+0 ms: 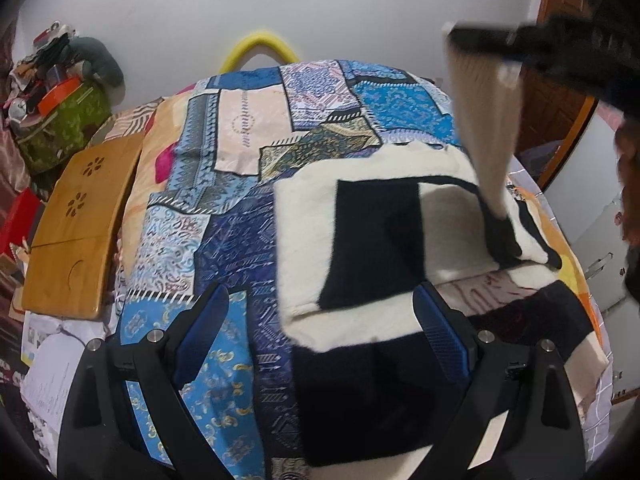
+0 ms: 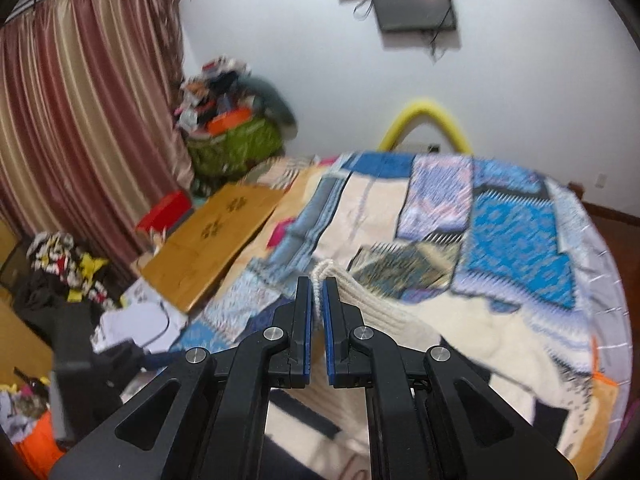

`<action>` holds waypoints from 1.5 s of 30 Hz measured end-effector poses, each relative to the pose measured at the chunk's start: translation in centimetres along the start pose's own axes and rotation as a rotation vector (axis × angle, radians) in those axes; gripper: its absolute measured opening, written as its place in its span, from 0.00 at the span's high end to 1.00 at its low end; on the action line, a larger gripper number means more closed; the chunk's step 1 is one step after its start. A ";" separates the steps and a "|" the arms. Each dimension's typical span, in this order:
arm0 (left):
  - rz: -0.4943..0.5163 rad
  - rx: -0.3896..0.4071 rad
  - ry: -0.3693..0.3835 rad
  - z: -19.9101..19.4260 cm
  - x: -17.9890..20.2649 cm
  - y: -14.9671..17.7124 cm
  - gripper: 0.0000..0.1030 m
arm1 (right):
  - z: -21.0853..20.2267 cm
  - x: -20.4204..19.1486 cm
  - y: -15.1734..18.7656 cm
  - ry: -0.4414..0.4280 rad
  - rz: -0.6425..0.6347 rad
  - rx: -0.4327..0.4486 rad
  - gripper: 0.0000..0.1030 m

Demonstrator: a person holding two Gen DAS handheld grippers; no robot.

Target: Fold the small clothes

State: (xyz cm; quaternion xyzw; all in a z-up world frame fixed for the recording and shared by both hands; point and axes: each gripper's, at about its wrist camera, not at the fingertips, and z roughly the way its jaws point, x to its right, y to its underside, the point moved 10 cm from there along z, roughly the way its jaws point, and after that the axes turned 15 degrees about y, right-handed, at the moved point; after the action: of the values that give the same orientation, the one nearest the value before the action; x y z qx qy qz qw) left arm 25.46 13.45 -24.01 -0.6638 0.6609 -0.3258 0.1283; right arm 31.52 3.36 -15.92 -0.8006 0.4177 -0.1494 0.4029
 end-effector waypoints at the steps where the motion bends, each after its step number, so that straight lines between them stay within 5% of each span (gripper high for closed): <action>1: -0.006 -0.002 -0.003 0.0 -0.4 0.2 0.09 | 0.4 -0.5 0.5 -0.005 -0.001 -0.014 0.95; 12: -0.105 -0.057 0.018 2.6 -3.1 1.7 0.09 | 4.3 -2.7 5.5 -0.045 -0.062 -0.155 0.92; 18: -0.122 -0.065 0.028 3.3 -3.1 1.6 0.09 | 3.0 -1.4 5.5 -0.028 -0.055 -0.134 0.75; 26: -0.144 -0.066 0.073 4.1 -1.8 0.3 0.09 | -0.5 4.9 4.8 0.108 -0.035 -0.072 0.59; 34: -0.216 -0.092 0.135 6.1 0.1 -0.9 0.09 | -6.1 13.6 5.1 0.285 0.003 -0.024 0.55; 45: -0.411 -0.137 0.224 9.0 0.5 -0.8 0.09 | -12.0 23.6 11.1 0.461 0.062 -0.068 0.44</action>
State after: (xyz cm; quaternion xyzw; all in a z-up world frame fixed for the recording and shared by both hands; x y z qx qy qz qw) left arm 31.46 10.67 -30.24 -0.7511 0.5427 -0.3711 -0.0600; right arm 32.87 -25.12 -19.23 -0.7452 0.5277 -0.3019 0.2739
